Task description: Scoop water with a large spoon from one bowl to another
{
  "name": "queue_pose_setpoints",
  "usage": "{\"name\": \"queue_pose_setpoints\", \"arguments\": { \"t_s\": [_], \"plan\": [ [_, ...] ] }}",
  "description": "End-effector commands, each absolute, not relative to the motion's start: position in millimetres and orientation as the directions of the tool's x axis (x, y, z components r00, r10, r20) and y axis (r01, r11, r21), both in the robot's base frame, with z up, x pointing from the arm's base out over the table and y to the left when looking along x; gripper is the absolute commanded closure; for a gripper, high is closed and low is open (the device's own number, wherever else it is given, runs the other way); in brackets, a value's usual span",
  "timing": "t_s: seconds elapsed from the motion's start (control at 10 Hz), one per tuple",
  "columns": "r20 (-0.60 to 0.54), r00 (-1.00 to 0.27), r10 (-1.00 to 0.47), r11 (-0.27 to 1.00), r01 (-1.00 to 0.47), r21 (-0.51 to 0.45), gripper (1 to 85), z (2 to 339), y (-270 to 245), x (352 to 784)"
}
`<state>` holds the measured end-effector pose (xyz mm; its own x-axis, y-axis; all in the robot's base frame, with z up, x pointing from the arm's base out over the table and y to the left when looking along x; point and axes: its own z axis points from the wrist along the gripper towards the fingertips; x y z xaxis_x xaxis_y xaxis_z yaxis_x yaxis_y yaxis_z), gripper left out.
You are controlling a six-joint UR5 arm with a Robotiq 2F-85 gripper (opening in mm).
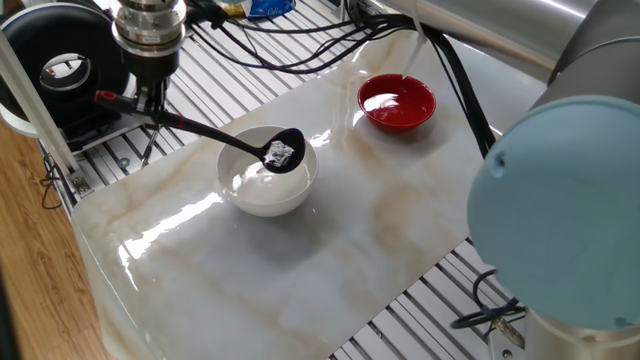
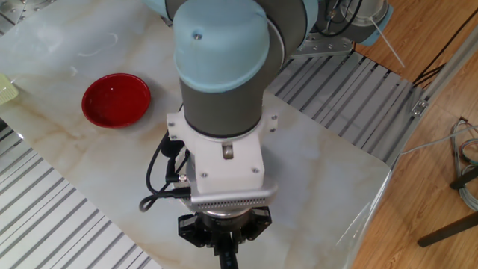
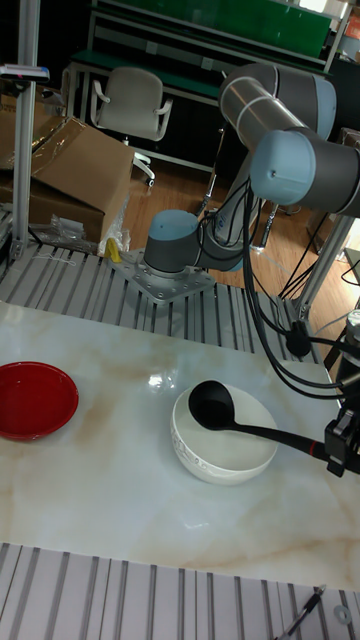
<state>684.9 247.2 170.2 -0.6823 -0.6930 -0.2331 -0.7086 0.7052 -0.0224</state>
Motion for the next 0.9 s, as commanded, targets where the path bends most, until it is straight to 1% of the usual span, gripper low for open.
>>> {"name": "queue_pose_setpoints", "arguments": {
  "t_s": [0.0,0.4,0.5,0.7,0.8],
  "plan": [
    [-0.252,-0.689,-0.679,0.716,-0.698,-0.021,84.3,176,248,683],
    [-0.248,-0.698,-0.672,0.728,-0.684,-0.046,84.3,176,242,688],
    [-0.235,-0.697,-0.678,0.727,-0.683,-0.071,84.3,176,235,690],
    [-0.249,-0.702,-0.667,0.732,-0.679,-0.048,84.3,176,241,689],
    [-0.247,-0.701,-0.669,0.731,-0.680,-0.053,84.3,176,240,689]
  ]
}}
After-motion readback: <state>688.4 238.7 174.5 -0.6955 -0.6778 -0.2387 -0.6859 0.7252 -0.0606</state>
